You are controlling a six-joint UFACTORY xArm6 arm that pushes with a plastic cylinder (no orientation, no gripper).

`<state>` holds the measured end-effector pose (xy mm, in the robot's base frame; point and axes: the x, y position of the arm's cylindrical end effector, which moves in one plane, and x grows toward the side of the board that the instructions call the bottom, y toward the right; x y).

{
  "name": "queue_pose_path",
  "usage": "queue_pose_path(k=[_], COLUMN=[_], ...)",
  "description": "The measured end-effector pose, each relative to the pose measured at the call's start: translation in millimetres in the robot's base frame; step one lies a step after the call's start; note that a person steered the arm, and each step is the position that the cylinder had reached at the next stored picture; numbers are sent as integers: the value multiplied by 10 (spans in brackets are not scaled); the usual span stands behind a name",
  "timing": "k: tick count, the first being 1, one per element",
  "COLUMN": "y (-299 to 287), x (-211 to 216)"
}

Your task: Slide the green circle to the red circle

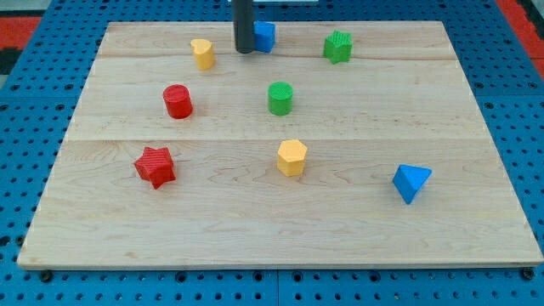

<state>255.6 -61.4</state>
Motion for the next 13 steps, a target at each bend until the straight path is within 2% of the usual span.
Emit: queue_pose_path(k=[1,3,4,5,6,7,8,9,10,11,13], y=[-396,415,912,1661,1020,-85,303,-64,-161,-233,-515], x=[17,596,596,965,1116,991,1074,1095,975,1130,1777])
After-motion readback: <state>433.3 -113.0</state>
